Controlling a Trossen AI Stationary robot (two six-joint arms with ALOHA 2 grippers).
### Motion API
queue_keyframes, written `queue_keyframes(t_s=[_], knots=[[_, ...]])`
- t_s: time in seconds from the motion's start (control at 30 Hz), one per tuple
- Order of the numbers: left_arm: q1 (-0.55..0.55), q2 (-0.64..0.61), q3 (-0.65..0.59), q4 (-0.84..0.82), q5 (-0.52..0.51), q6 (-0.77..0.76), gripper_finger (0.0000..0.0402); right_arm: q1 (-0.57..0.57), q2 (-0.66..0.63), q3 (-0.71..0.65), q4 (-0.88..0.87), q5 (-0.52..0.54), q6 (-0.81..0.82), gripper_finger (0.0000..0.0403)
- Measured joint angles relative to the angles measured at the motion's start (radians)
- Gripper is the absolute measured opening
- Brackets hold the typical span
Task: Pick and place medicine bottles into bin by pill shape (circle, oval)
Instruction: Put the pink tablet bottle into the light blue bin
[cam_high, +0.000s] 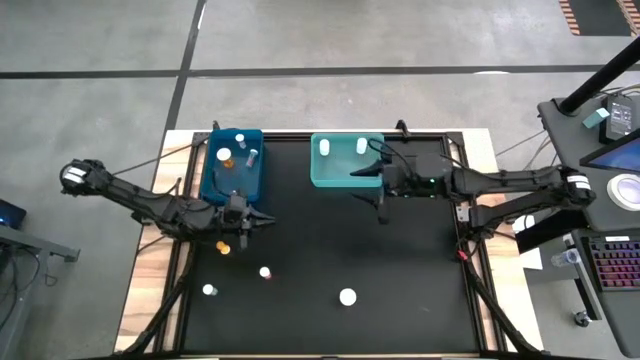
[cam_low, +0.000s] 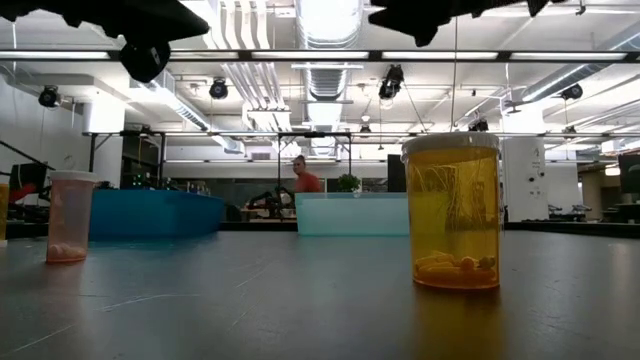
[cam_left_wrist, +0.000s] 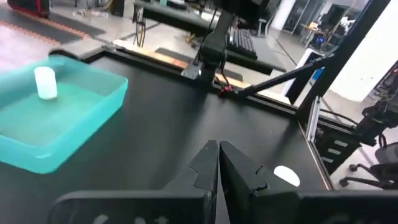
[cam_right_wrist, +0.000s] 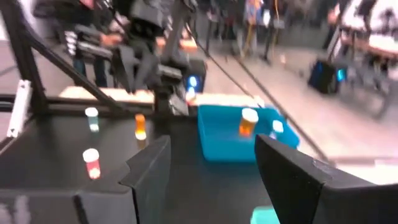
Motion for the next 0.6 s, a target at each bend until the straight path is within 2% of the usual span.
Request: queue_keyframes(t_s=[0.17, 0.3, 0.47, 0.6], knots=[[-0.018, 0.121, 0.067, -0.002, 0.027, -0.005, 0.0, 0.002, -0.054, -0.109, 0.168, -0.092, -0.06, 0.0224], [-0.035, 0.205, 0.154, -0.058, 0.054, -0.025, 0.0, 0.002, -0.094, -0.165, 0.251, -0.095, -0.109, 0.0224], [-0.059, 0.304, 0.307, -0.34, 0.077, -0.176, 0.0, 0.001, -0.145, -0.213, 0.284, -0.095, -0.144, 0.0224], [-0.096, 0.395, 0.435, -0.591, 0.158, -0.335, 0.0, 0.001, -0.173, -0.243, 0.286, -0.095, -0.143, 0.0224]])
